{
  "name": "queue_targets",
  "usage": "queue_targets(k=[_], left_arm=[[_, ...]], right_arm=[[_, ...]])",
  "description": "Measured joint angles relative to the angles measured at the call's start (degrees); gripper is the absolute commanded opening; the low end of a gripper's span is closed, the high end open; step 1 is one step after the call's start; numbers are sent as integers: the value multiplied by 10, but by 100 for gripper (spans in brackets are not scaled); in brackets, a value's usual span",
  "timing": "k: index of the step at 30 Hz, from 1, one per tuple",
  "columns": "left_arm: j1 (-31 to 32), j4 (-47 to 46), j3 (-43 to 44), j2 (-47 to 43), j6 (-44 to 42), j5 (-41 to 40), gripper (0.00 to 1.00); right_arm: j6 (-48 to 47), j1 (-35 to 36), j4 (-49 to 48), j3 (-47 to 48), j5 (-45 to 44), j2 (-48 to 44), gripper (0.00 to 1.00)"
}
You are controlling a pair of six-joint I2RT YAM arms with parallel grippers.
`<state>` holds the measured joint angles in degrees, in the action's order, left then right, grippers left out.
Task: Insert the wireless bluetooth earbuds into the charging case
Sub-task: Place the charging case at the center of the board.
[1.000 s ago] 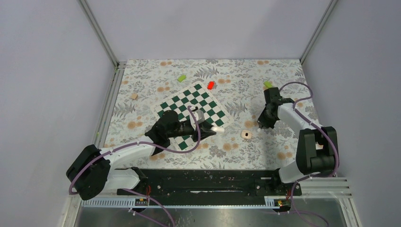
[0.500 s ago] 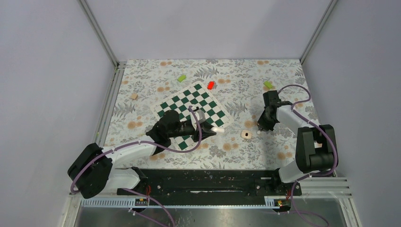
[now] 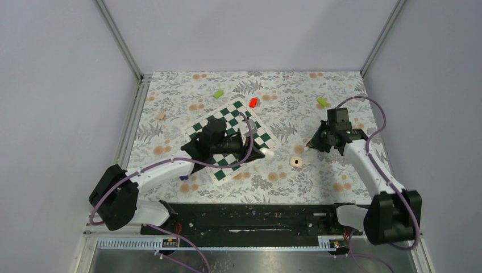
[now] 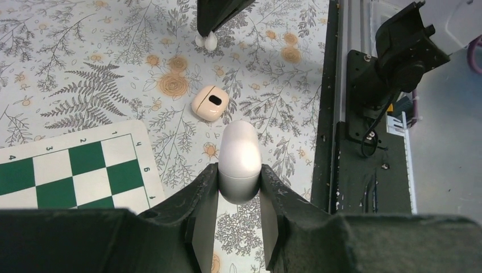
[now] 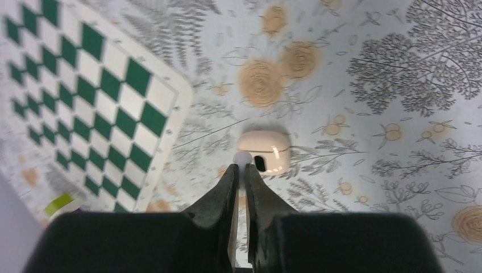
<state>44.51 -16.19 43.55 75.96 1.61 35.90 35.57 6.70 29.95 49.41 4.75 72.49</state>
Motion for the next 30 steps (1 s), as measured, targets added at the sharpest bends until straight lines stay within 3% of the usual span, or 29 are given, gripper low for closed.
queue_targets(k=[6, 14, 19, 26, 30], left_arm=[[0, 81, 59, 21, 34, -15, 0], [7, 353, 279, 199, 86, -161, 0], [25, 455, 280, 226, 111, -247, 0], [52, 446, 242, 229, 146, -303, 0], [57, 431, 229, 227, 159, -333, 12]], right_arm=[[-2, 0, -7, 5, 49, -89, 0], [-8, 0, 19, 11, 49, -121, 0], [-8, 0, 32, 9, 49, -136, 0], [-8, 0, 43, 9, 48, -140, 0], [-8, 0, 45, 8, 48, -139, 0]])
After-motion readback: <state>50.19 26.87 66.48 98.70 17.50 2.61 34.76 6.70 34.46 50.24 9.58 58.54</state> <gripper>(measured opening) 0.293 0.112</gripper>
